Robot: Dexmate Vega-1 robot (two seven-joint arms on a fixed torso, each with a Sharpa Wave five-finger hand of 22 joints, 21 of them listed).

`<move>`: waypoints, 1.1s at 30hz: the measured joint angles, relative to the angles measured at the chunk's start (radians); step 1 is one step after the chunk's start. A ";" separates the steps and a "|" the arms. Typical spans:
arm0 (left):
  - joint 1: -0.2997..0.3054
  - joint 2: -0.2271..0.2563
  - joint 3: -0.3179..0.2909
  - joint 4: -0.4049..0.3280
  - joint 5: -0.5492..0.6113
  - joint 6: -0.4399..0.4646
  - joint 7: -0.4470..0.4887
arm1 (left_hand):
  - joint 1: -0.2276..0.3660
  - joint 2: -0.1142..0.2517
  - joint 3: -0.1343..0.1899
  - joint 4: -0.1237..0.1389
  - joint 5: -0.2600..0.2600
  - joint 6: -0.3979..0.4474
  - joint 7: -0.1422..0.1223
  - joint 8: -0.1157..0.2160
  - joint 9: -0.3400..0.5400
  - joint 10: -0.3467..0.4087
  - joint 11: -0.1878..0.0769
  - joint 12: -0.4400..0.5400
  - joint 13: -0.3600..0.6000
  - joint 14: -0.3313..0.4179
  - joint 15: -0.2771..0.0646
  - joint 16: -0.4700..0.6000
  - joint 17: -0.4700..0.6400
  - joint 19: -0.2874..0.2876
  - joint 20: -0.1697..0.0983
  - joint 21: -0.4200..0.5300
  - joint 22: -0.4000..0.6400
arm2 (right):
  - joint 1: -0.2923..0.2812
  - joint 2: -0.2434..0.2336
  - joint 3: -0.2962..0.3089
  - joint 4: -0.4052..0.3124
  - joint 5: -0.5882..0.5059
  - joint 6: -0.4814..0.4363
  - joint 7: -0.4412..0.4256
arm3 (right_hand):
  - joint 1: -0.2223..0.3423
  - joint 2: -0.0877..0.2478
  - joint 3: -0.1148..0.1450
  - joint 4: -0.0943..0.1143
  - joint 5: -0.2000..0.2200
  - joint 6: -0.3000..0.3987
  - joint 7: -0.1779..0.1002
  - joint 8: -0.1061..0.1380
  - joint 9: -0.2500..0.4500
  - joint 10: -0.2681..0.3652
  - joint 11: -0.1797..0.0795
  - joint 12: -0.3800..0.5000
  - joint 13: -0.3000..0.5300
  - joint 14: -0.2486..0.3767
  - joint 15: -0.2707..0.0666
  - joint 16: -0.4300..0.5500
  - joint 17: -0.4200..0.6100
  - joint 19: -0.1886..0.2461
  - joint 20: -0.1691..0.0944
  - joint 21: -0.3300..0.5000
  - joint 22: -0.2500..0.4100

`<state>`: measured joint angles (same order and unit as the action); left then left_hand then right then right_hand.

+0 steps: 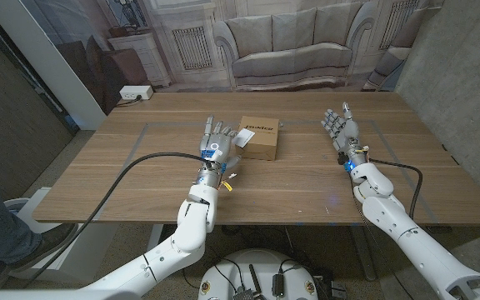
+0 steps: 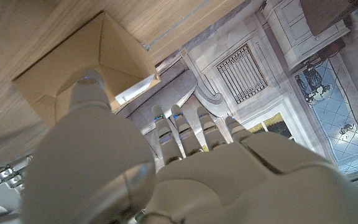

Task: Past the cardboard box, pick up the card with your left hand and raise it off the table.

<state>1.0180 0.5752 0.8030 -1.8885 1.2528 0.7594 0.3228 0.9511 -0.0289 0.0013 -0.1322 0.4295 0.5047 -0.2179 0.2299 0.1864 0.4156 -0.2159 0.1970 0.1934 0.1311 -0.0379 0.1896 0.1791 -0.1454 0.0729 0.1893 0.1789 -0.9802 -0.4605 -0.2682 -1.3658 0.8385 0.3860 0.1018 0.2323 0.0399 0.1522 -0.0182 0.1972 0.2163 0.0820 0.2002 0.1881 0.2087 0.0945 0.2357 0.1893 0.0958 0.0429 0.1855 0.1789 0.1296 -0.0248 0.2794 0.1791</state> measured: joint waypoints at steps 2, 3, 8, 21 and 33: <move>-0.003 -0.001 0.000 0.005 -0.010 -0.003 0.008 | 0.002 0.003 0.000 0.000 0.000 0.000 0.000 0.000 0.000 0.000 0.000 0.000 0.000 0.002 0.002 0.000 0.000 0.000 0.000 0.000 0.000 | -0.001 0.000 0.000 -0.001 -0.001 -0.001 -0.001 | 0.000 0.000 0.000 0.000 0.000 0.000 0.000 0.000 0.000 0.000 0.000 0.000 0.000 0.000 0.000 0.000 0.000 0.002 -0.002 0.000 0.000; -0.005 -0.001 0.001 0.008 -0.022 -0.007 0.020 | 0.003 0.002 0.000 0.000 0.000 0.000 0.000 0.000 0.000 0.000 0.000 0.000 0.000 0.005 0.005 0.000 0.000 0.000 0.000 0.000 0.000 | -0.002 0.000 0.000 -0.001 -0.001 -0.001 -0.002 | 0.000 0.000 0.000 0.000 0.000 0.000 0.000 0.000 0.000 0.000 0.000 0.000 0.000 0.000 0.000 0.000 0.000 0.002 -0.002 0.000 0.000; -0.012 -0.002 0.003 0.013 -0.050 -0.014 0.039 | 0.002 0.002 -0.004 0.004 0.000 0.000 0.000 0.000 0.002 0.000 0.000 0.000 0.000 0.006 0.004 0.000 0.000 0.000 0.000 0.001 0.000 | -0.004 0.000 -0.001 -0.004 -0.001 -0.001 -0.005 | 0.000 0.000 -0.004 -0.004 0.000 0.000 0.000 0.000 0.000 0.000 0.000 0.000 0.000 0.000 0.000 0.000 0.000 0.002 -0.002 0.000 0.000; -0.026 0.000 0.012 0.018 -0.108 -0.022 0.071 | 0.012 0.012 -0.004 0.004 0.000 0.030 -0.001 0.000 0.002 0.021 0.000 0.000 0.000 0.020 -0.001 0.000 0.000 0.005 -0.005 0.008 0.000 | -0.011 -0.002 0.001 -0.007 0.000 -0.002 -0.006 | -0.004 0.004 -0.004 -0.004 0.000 0.005 -0.005 0.000 0.000 0.000 0.000 0.000 0.000 0.000 0.000 0.000 0.000 0.002 -0.002 0.000 0.000; -0.029 0.001 0.017 0.019 -0.144 -0.027 0.110 | 0.058 0.041 -0.001 0.001 -0.004 0.135 0.001 0.026 0.002 0.076 -0.001 0.007 0.000 0.046 -0.001 0.008 0.000 0.020 -0.013 0.015 0.000 | -0.012 -0.002 0.003 -0.006 0.007 -0.002 -0.001 | -0.004 0.004 -0.004 -0.004 0.000 0.005 -0.005 0.000 0.000 0.000 0.000 0.000 0.000 0.000 0.000 0.000 0.000 0.002 -0.002 -0.006 0.000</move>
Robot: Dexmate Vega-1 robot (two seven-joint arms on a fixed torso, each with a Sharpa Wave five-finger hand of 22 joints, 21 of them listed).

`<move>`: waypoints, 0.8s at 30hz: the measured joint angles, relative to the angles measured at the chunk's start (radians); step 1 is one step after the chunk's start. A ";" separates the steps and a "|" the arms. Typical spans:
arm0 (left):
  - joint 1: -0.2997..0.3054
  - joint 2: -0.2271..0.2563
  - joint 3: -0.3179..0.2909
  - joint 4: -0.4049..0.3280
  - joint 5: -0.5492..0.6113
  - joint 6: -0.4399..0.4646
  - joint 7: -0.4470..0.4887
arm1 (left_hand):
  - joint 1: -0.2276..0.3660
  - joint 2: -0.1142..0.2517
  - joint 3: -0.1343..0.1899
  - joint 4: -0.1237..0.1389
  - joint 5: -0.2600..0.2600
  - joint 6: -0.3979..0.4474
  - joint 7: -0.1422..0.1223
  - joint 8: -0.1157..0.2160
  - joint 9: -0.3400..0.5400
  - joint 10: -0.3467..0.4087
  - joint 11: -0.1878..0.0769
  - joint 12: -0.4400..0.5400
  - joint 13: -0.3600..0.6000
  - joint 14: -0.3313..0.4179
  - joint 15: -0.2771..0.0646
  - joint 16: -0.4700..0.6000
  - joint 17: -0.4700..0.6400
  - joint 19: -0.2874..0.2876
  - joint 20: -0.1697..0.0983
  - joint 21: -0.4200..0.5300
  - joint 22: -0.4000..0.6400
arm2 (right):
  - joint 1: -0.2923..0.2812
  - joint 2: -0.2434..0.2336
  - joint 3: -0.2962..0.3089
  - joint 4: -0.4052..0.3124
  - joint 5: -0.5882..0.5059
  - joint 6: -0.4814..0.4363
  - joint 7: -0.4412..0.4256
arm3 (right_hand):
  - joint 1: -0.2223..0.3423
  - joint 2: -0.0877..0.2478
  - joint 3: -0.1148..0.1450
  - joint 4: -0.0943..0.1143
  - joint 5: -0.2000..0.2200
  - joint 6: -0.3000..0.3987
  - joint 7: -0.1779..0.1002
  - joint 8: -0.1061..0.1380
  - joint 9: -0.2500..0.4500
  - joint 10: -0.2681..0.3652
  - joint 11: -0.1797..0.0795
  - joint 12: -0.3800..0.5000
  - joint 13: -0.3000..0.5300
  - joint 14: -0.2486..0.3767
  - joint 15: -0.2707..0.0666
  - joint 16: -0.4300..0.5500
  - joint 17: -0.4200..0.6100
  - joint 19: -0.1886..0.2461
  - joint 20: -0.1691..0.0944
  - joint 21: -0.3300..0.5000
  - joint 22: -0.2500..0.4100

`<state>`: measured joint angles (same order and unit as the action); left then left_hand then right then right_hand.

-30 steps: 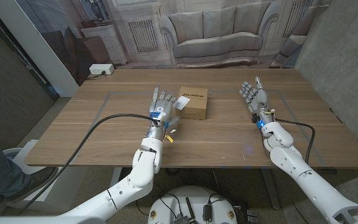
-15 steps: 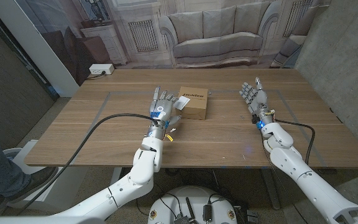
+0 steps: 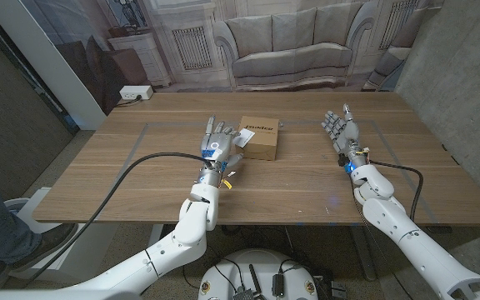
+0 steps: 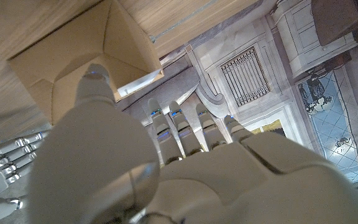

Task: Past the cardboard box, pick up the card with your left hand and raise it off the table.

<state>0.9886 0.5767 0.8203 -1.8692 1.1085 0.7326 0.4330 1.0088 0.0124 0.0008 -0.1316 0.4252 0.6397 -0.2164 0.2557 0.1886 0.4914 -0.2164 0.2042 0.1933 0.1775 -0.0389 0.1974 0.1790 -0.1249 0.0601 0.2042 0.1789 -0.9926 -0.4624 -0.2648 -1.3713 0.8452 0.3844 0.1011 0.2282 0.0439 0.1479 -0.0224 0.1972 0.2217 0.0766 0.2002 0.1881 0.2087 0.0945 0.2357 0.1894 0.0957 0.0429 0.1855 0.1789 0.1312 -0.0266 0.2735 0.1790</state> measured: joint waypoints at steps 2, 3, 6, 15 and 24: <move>0.000 0.000 0.002 0.000 -0.004 0.000 0.005 | 0.014 0.004 0.005 -0.005 -0.004 0.022 0.000 0.007 -0.001 0.019 0.000 0.005 0.000 0.004 0.000 0.000 -0.002 0.008 0.002 0.001 0.000 | 0.000 0.000 0.000 0.002 0.001 0.000 0.001 | 0.000 0.000 0.000 0.000 0.000 0.000 0.000 0.000 0.000 0.000 0.000 0.000 0.000 0.000 0.000 0.000 0.000 0.000 0.000 0.000 0.000; 0.000 0.000 0.002 0.000 -0.004 0.000 0.005 | 0.021 0.006 0.005 -0.005 -0.006 0.036 0.000 0.007 -0.002 0.033 0.001 0.008 0.000 0.010 -0.001 0.000 -0.002 0.008 0.002 0.001 0.000 | 0.000 0.000 0.000 0.002 0.001 0.000 0.002 | 0.000 0.000 0.000 0.000 0.000 0.000 0.000 0.000 0.000 0.000 0.000 0.000 0.000 0.000 0.000 0.000 0.000 0.000 0.000 0.000 0.000; -0.001 0.000 0.004 0.000 -0.008 0.002 0.017 | 0.034 0.008 0.005 -0.005 -0.011 0.063 -0.001 0.015 -0.003 0.064 0.001 0.008 0.000 0.018 -0.002 0.000 -0.002 0.014 -0.003 0.001 0.000 | 0.000 0.000 0.000 0.004 0.002 0.000 0.004 | 0.000 0.000 0.000 0.000 0.000 0.000 0.000 0.000 0.000 0.000 0.000 -0.008 0.000 0.000 0.000 0.000 0.000 0.000 0.000 -0.004 0.000; -0.005 0.000 0.009 0.006 -0.014 0.009 0.038 | 0.043 0.010 0.005 -0.005 -0.015 0.076 -0.001 0.015 -0.003 0.076 -0.001 0.008 0.000 0.029 -0.003 0.000 -0.002 0.016 -0.001 0.001 0.000 | 0.005 0.004 0.000 0.013 0.004 -0.001 0.010 | 0.000 0.000 0.000 0.000 0.000 0.000 0.000 0.000 0.000 0.000 0.000 -0.008 0.000 0.000 0.000 0.000 0.000 0.002 -0.002 -0.004 0.000; -0.010 -0.004 0.016 0.021 -0.019 0.015 0.058 | 0.057 0.015 0.009 0.000 -0.019 0.101 -0.002 0.015 -0.003 0.094 0.002 0.008 0.000 0.039 -0.003 0.000 -0.002 0.023 -0.005 0.001 0.000 | 0.009 0.008 -0.002 0.019 0.006 -0.001 0.014 | 0.000 0.000 0.000 0.000 0.000 0.000 0.000 0.000 0.000 0.000 0.000 -0.008 0.000 0.000 0.000 0.000 0.000 0.004 -0.004 -0.009 0.000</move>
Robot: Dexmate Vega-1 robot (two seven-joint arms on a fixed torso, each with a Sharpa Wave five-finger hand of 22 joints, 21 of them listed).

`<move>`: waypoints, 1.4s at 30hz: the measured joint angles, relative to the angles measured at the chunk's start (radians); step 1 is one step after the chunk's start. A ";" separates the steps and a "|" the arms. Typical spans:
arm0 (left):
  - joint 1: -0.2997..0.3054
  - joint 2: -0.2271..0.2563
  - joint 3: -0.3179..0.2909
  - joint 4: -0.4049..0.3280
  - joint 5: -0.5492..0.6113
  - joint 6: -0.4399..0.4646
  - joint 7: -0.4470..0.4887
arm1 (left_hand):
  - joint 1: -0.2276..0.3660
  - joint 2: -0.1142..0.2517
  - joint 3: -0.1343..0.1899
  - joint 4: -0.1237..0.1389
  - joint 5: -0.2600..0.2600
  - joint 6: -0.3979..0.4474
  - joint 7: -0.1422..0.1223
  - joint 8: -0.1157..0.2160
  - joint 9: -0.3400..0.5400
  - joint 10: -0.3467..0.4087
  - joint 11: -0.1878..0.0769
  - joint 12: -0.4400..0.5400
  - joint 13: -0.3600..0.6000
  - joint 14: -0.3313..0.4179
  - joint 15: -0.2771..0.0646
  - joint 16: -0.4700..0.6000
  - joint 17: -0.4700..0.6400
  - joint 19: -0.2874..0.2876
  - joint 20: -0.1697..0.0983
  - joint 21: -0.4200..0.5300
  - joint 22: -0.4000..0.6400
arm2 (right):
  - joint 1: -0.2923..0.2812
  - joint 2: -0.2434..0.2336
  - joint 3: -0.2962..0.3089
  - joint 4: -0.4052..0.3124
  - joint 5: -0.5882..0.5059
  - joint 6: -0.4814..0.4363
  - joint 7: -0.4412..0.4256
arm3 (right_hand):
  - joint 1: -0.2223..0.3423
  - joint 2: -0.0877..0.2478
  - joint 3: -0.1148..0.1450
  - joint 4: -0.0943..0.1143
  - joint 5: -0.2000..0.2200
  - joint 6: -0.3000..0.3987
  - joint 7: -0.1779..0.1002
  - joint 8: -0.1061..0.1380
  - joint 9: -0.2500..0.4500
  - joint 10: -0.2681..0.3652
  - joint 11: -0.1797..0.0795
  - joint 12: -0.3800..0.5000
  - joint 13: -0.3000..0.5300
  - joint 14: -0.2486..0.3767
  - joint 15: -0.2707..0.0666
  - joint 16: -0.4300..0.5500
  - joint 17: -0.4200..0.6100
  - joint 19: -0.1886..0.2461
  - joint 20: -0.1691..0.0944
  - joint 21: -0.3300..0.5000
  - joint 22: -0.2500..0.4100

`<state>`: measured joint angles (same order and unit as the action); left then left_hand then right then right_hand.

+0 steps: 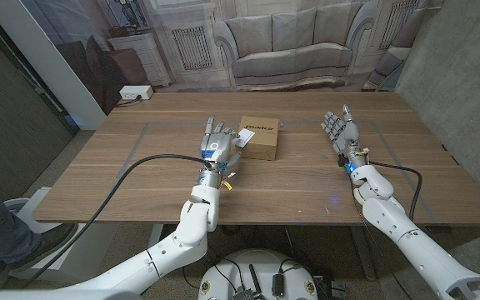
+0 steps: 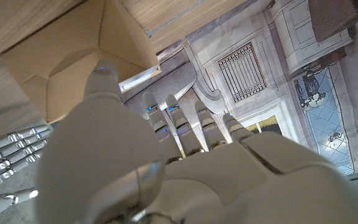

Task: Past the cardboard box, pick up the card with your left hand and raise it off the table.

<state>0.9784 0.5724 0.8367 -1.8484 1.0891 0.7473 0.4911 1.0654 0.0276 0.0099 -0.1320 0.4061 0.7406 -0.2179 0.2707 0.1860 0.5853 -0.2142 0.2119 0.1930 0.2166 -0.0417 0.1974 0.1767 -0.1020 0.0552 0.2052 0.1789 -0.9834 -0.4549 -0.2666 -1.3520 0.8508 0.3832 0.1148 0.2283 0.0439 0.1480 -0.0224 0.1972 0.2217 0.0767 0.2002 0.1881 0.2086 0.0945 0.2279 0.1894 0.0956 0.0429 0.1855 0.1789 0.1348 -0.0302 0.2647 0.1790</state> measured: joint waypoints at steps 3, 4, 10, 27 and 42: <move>-0.002 -0.002 0.003 0.004 -0.002 0.002 0.005 | 0.000 0.000 0.000 0.000 0.000 0.000 0.000 0.000 0.000 0.000 0.000 0.000 0.000 0.000 0.000 0.000 0.002 0.003 0.003 0.000 0.000 | 0.001 0.001 -0.001 0.001 0.000 0.000 0.000 | 0.000 0.000 0.000 0.000 0.000 0.000 0.000 0.000 0.000 0.000 0.000 0.000 0.000 0.000 0.000 0.000 0.000 0.000 0.000 0.000 0.000; -0.004 -0.002 0.004 0.005 -0.003 0.004 0.006 | 0.000 0.000 0.000 0.000 0.000 0.000 0.000 0.000 0.000 0.004 -0.004 0.000 0.000 0.000 0.000 0.000 0.002 0.003 0.003 0.000 0.000 | 0.001 0.001 -0.001 0.001 0.000 0.000 0.000 | 0.000 0.000 0.000 0.000 0.000 0.000 0.000 0.000 0.000 0.000 0.000 0.000 0.000 0.000 0.000 0.000 0.000 0.000 0.000 0.000 0.000; -0.010 -0.006 0.009 0.011 -0.008 0.008 0.008 | 0.005 0.005 0.000 0.000 -0.001 0.000 0.000 0.000 0.000 0.005 -0.005 0.000 0.000 0.000 0.000 0.000 0.003 0.003 0.003 0.000 0.000 | 0.001 0.002 -0.002 0.001 0.000 0.000 0.001 | 0.000 0.000 0.000 0.000 0.000 0.000 0.000 0.000 0.000 0.000 0.000 0.000 0.000 0.000 0.000 0.000 0.000 0.000 0.000 0.000 0.000; -0.030 -0.019 0.028 0.026 -0.019 0.008 0.010 | 0.017 0.017 0.007 0.001 -0.014 0.011 0.000 0.000 0.000 0.018 -0.004 0.000 0.000 0.005 0.005 0.000 0.003 0.003 0.004 0.000 0.000 | -0.008 0.001 0.001 -0.005 0.003 0.000 0.000 | 0.000 0.000 -0.004 -0.004 0.000 0.000 0.000 0.000 0.000 0.000 0.000 0.000 0.000 0.000 0.000 0.000 0.000 0.004 0.004 -0.006 0.000; -0.034 -0.028 0.036 0.034 -0.034 0.010 0.026 | 0.029 0.016 0.008 0.000 -0.018 0.025 -0.004 -0.006 0.000 0.027 -0.002 0.000 0.000 0.008 0.001 0.000 0.003 0.003 0.004 0.000 0.000 | -0.012 0.000 0.005 -0.003 0.010 0.002 0.006 | -0.005 0.005 -0.004 -0.004 0.000 0.000 0.000 0.000 0.000 0.000 0.000 0.000 0.000 0.005 0.005 0.000 0.000 0.004 0.004 -0.010 0.000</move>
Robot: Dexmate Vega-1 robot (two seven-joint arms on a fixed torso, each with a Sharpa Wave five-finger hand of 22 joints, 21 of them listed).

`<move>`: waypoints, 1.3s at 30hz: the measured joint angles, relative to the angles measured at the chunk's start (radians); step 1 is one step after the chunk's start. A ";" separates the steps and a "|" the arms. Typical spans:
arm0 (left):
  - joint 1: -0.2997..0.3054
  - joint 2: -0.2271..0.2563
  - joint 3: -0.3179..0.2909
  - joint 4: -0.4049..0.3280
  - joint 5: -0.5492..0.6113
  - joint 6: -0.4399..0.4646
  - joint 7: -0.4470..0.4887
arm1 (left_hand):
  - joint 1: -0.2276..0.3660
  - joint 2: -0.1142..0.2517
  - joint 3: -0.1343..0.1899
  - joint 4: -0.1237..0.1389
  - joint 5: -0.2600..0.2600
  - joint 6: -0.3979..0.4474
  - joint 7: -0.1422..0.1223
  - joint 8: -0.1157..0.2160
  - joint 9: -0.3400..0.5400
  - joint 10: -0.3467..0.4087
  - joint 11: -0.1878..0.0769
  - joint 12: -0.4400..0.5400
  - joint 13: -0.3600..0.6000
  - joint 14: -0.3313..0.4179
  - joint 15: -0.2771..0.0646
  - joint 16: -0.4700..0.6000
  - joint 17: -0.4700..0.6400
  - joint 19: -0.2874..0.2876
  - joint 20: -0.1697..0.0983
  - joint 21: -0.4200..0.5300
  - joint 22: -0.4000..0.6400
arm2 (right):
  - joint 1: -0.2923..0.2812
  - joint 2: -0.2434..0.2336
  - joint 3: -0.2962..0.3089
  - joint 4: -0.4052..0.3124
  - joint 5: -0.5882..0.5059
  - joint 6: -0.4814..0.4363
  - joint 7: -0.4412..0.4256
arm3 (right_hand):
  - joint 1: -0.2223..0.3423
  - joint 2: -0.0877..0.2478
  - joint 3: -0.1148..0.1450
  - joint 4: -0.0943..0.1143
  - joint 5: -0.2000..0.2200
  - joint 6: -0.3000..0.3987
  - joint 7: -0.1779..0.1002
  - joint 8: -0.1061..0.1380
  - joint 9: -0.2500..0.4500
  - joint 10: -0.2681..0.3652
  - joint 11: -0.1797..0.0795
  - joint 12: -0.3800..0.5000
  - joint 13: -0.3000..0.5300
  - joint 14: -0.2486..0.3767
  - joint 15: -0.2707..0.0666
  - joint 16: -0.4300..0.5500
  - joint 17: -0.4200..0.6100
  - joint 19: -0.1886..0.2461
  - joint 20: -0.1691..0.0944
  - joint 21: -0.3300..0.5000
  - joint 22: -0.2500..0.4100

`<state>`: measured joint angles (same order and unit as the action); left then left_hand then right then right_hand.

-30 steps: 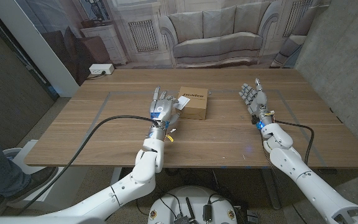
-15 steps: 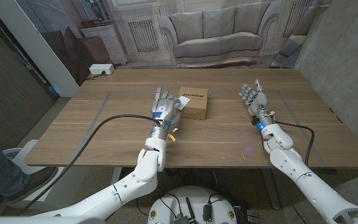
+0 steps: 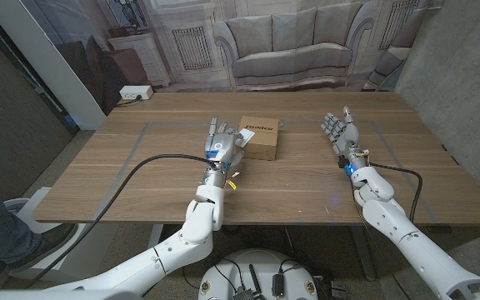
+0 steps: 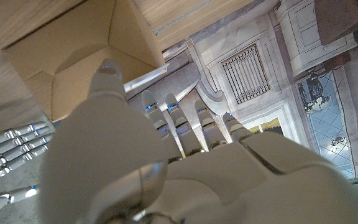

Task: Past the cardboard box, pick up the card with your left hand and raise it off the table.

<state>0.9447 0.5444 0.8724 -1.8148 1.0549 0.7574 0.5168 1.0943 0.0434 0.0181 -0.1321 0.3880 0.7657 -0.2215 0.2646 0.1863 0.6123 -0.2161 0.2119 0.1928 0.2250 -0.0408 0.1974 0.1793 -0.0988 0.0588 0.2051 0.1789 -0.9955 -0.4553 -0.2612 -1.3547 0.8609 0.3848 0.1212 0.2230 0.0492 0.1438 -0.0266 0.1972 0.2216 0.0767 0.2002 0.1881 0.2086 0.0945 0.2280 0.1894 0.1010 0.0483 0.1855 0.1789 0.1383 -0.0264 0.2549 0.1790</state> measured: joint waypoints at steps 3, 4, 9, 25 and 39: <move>-0.001 -0.003 0.001 0.005 -0.005 0.000 0.009 | 0.003 0.003 0.000 0.000 -0.004 0.009 0.002 0.000 0.000 0.003 -0.003 0.000 0.000 0.000 0.000 0.000 0.000 0.000 0.000 0.000 0.000 | 0.000 0.000 0.001 0.002 0.001 0.001 0.002 | 0.000 0.000 0.000 0.000 0.000 0.000 0.000 0.000 0.000 0.000 0.000 0.000 0.000 0.000 0.000 0.000 0.000 0.000 0.000 0.000 0.000; -0.002 -0.004 0.001 0.006 -0.006 0.000 0.012 | 0.003 0.003 0.000 0.000 -0.004 0.009 0.002 0.000 0.000 0.005 -0.002 -0.004 0.000 0.002 -0.002 0.000 0.000 0.000 0.000 0.000 0.000 | -0.001 0.000 0.001 0.003 0.002 0.001 0.002 | 0.000 0.000 0.000 0.000 0.000 0.000 0.000 0.000 0.000 0.000 0.000 0.000 0.000 0.000 0.000 0.000 0.000 0.000 0.000 0.000 0.000; -0.004 -0.009 0.001 0.012 -0.014 -0.001 0.026 | 0.006 0.006 0.000 0.000 -0.008 0.009 0.002 0.000 0.000 0.011 0.000 -0.007 0.000 0.009 0.002 0.000 0.000 0.008 0.004 0.000 0.000 | -0.001 0.000 0.002 0.005 0.003 0.001 0.004 | 0.000 0.000 0.000 0.000 0.000 0.000 0.000 0.000 0.000 0.000 0.000 0.000 0.000 0.000 0.000 0.000 0.000 0.000 0.000 0.000 0.000; -0.016 -0.016 0.005 0.031 -0.037 -0.007 0.053 | 0.012 0.012 0.004 0.004 -0.015 0.025 0.000 0.000 0.000 0.023 -0.005 -0.007 0.000 0.014 -0.004 0.000 0.000 0.016 0.006 0.000 0.000 | 0.007 0.001 0.002 0.017 0.004 0.000 0.008 | 0.000 0.000 0.000 0.000 0.000 0.000 0.000 0.000 0.000 0.004 -0.004 0.000 0.000 0.000 0.000 0.000 0.000 0.000 0.000 -0.004 0.000; -0.034 -0.025 0.019 0.058 -0.046 -0.012 0.072 | 0.021 0.021 0.004 0.004 -0.023 0.037 0.002 -0.008 0.000 0.040 -0.002 -0.007 0.000 0.027 -0.002 0.000 0.000 0.025 0.007 0.000 0.000 | 0.012 0.003 0.002 0.027 0.006 -0.005 0.012 | 0.000 0.000 0.000 0.000 0.000 0.000 0.000 0.000 0.000 0.005 -0.005 0.000 0.000 0.000 0.000 0.000 0.000 0.004 0.004 -0.007 0.000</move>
<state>0.9109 0.5191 0.8910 -1.7570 1.0088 0.7451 0.5886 1.1155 0.0647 0.0223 -0.1279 0.3648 0.8031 -0.2198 0.2569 0.1864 0.6527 -0.2183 0.2050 0.1928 0.2516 -0.0426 0.1974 0.1791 -0.0734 0.0658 0.2051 0.1789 -0.9830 -0.4520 -0.2591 -1.3276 0.8671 0.3800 0.1337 0.2231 0.0491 0.1438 -0.0265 0.1972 0.2216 0.0767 0.2002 0.1881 0.2141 0.0890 0.2280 0.1893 0.1009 0.0482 0.1855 0.1789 0.1418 -0.0228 0.2474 0.1790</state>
